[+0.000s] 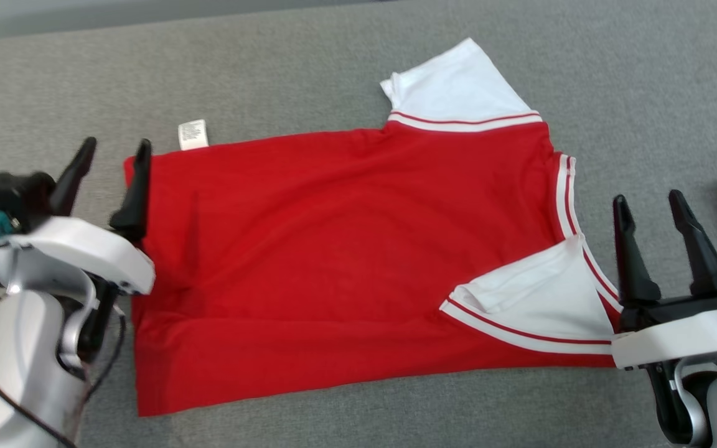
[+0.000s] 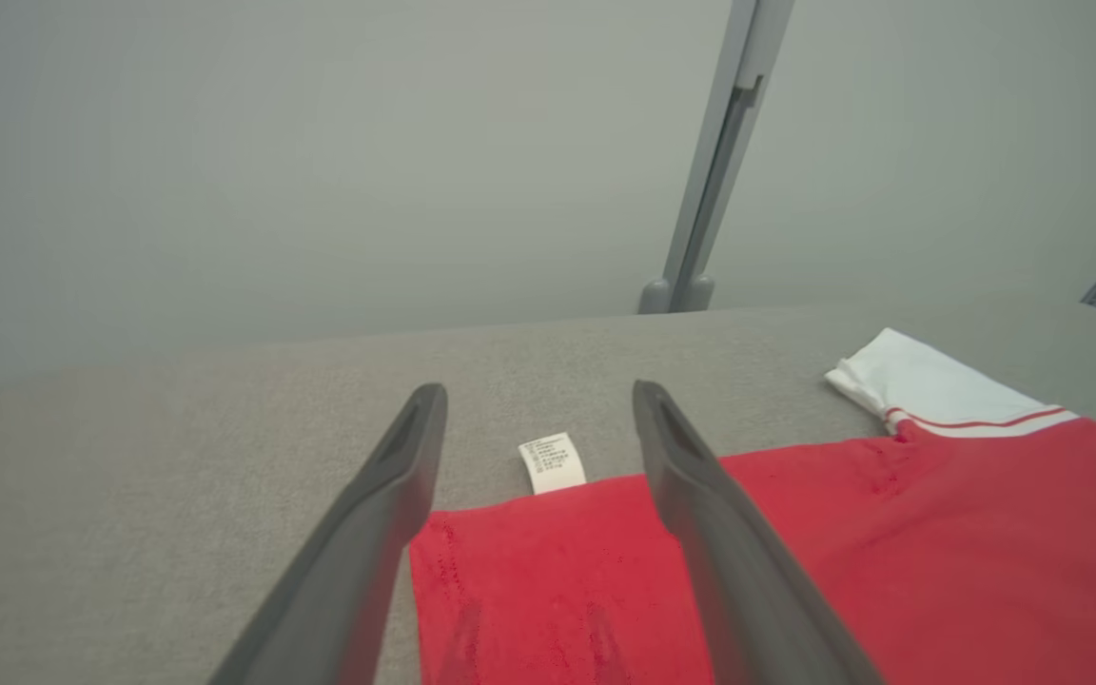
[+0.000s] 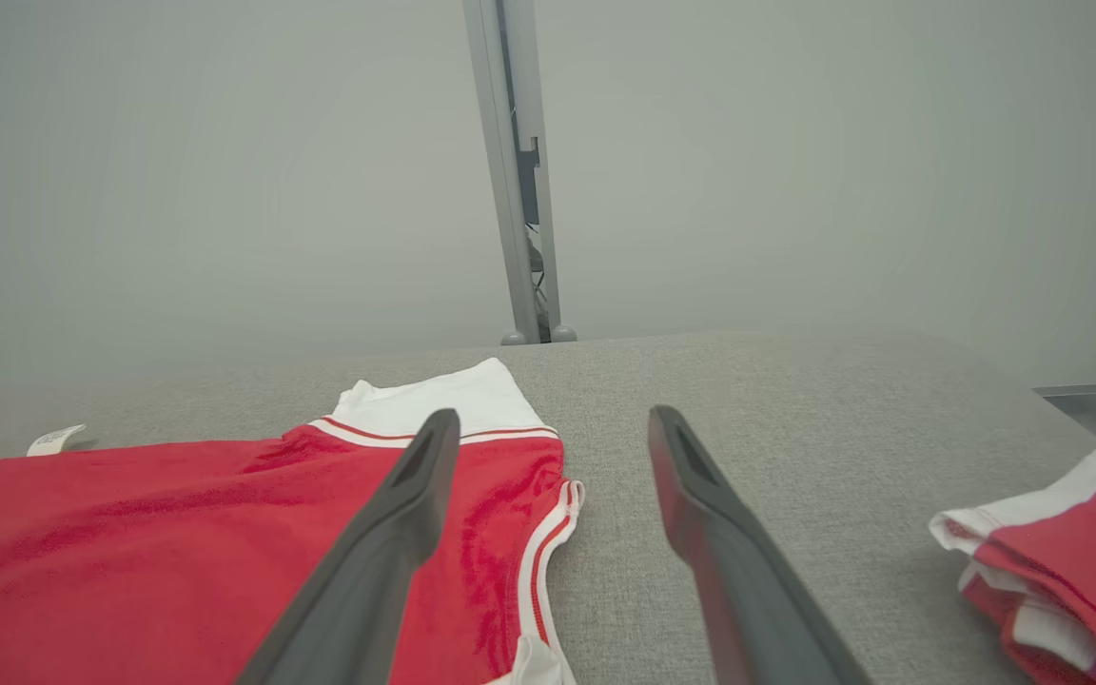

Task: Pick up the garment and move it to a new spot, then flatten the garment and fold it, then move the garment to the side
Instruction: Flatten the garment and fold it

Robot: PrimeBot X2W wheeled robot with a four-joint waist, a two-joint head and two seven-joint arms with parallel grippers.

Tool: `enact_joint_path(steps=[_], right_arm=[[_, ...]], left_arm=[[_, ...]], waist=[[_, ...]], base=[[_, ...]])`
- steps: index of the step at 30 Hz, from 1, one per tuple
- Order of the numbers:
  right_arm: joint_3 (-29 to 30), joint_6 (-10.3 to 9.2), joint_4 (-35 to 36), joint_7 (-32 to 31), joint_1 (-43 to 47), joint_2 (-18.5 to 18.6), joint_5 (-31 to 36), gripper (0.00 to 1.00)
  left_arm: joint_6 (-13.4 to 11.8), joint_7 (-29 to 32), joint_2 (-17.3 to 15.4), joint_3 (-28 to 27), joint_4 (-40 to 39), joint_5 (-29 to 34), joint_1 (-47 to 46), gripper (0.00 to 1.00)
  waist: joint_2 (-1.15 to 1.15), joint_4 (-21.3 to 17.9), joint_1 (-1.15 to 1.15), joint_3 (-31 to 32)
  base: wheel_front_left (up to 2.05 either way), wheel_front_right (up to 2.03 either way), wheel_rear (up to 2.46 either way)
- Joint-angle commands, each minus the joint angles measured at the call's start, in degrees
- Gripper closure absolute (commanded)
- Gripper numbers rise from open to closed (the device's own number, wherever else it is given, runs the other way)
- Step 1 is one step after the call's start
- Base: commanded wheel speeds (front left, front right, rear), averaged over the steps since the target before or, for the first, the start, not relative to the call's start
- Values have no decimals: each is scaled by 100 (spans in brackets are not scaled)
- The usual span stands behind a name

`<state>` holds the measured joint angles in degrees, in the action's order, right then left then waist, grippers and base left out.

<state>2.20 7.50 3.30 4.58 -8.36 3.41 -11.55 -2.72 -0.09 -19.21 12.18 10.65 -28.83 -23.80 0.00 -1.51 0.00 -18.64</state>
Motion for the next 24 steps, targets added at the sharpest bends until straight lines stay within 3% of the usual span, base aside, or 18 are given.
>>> enact_joint_path(steps=[1, 8, 16, 17, 18, 20, 24], right_arm=[[-25, -2, -34, 50, -84, 0, -29, 0], [-179, -3, -355, 239, -285, -21, -112, 0], [-228, -2, -607, 394, -475, -30, -153, 0], [-234, -2, -630, 396, -506, -30, -156, 0], [-238, -3, -651, 398, -538, -30, -161, 0], [-233, -2, -676, 396, -609, -13, -163, 0], [-96, -3, -644, 363, -953, 201, -232, 0]], left_arm=[[83, 74, -56, -28, 211, -85, -181, 0], [547, 627, -347, -220, 1653, -567, -906, 0], [873, 1027, -496, -167, 2557, -936, -1266, 0], [908, 1025, -504, -159, 2624, -963, -1304, 12], [925, 1046, -521, -143, 2695, -1021, -1348, 46], [966, 1143, -527, -94, 2809, -1117, -1397, 100], [1012, 1247, -574, 44, 2889, -1250, -1439, 100]], waist=[[0, -183, 0, -214], [0, -459, 0, -591], [0, -554, 0, -784], [0, -561, 0, -799], [0, -567, 0, -812], [0, -581, 0, -834], [0, -584, 0, -866]], base=[[0, 0, 0], [0, 0, 0], [0, 0, 0], [0, 0, 0], [0, 0, 0], [0, 0, 0], [0, 0, 0]])
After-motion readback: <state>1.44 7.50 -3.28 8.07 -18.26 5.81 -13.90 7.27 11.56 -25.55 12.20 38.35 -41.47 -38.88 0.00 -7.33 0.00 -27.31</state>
